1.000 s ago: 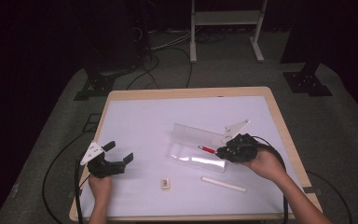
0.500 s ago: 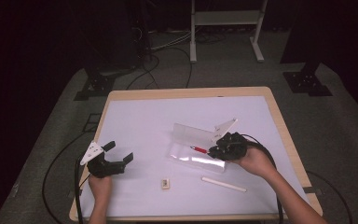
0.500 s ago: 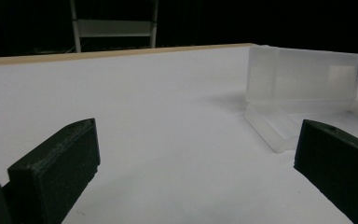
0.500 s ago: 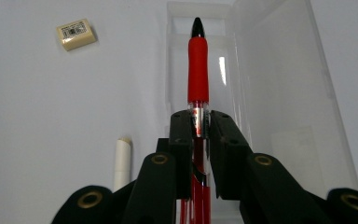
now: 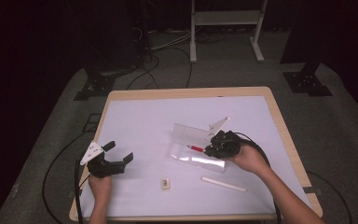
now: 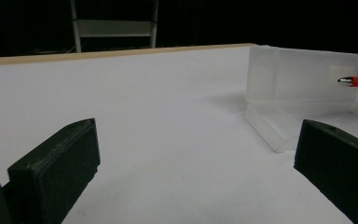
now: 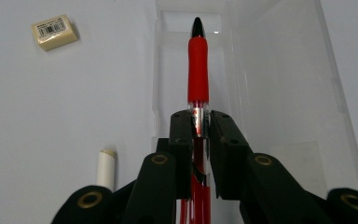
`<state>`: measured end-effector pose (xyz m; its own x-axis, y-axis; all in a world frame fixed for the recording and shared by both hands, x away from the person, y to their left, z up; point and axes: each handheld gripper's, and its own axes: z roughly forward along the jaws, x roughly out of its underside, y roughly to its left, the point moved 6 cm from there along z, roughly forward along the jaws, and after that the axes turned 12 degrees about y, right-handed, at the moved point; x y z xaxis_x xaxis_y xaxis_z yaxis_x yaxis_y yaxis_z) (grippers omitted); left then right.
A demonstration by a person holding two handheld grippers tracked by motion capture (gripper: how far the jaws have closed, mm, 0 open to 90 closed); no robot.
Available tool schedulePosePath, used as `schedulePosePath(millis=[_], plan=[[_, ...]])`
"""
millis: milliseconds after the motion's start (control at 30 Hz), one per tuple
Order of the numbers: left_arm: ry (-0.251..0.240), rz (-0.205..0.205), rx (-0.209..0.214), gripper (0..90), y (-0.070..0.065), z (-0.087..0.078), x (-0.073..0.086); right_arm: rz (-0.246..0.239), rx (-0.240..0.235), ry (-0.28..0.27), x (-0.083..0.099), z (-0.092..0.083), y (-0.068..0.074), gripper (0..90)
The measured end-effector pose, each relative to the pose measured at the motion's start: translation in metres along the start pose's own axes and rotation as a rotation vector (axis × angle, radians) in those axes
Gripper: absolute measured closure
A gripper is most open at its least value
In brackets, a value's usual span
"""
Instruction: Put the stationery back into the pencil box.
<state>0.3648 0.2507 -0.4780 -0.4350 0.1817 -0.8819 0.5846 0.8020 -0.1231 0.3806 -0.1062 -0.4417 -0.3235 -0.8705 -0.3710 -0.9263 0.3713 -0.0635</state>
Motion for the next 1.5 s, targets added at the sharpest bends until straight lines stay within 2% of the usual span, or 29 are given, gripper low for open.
schedulePosePath(millis=[600,1500], plan=[[-0.001,0.000,0.001,0.0,0.000,0.000,0.000,0.012,-0.013,0.029,-0.004,0.016,-0.007,78.9],[-0.002,0.000,0.003,0.0,0.000,0.000,0.000,0.018,-0.026,0.083,-0.007,0.044,-0.010,78.9]])
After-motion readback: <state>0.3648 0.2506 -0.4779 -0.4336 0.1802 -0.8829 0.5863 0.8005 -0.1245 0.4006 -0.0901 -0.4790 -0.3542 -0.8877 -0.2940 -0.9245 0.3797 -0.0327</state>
